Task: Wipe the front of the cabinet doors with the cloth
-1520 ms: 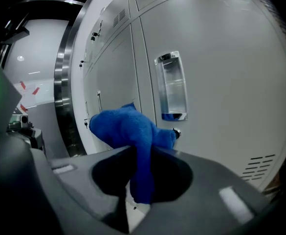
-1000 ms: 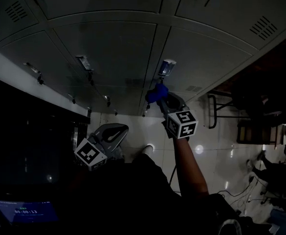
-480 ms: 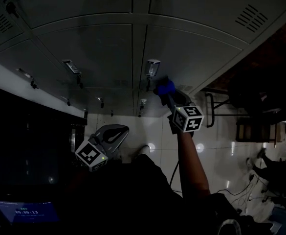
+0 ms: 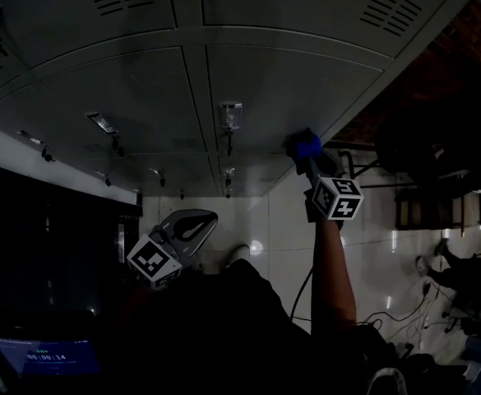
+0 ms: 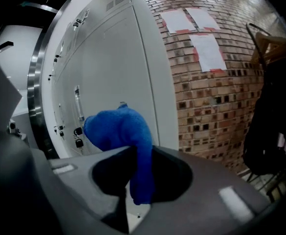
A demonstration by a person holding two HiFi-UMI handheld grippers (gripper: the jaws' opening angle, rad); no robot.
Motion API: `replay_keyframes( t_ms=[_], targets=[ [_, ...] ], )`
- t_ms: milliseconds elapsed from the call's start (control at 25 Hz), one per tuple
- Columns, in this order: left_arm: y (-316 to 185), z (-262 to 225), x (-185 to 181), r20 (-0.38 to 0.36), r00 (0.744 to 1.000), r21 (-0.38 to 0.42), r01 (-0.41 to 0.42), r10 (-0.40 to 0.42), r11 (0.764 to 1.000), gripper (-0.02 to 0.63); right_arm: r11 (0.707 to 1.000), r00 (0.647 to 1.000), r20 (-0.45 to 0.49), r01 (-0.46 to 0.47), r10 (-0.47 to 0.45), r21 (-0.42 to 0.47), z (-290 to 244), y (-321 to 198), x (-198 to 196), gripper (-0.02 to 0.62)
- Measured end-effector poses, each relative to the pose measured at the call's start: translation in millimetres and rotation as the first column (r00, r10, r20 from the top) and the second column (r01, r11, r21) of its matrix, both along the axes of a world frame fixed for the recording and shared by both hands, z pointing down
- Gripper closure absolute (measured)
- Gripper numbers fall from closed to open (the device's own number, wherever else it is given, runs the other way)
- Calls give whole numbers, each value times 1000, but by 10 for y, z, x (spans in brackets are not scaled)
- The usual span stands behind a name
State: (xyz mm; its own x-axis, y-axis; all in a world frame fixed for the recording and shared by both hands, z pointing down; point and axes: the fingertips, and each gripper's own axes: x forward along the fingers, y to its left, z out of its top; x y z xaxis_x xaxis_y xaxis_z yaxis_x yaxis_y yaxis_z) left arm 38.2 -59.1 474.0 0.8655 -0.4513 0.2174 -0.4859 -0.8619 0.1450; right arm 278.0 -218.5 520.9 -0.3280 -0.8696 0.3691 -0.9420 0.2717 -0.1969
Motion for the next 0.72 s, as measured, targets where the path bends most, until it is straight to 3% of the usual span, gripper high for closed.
replay_keyframes(
  t_ms=[320, 520, 720],
  targets=[
    [57, -108, 145, -24, 998, 1, -56, 56, 998, 603, 994, 991, -78, -107, 110, 38, -128, 197, 408, 526],
    [121, -92, 105, -33, 995, 16, -93, 94, 996, 602, 993, 990, -98, -93, 99, 68, -262, 424, 169, 526],
    [191, -124, -114, -46, 996, 20, -82, 83, 996, 602, 998, 995, -99, -23, 28, 53, -133, 560, -355, 526]
  ],
)
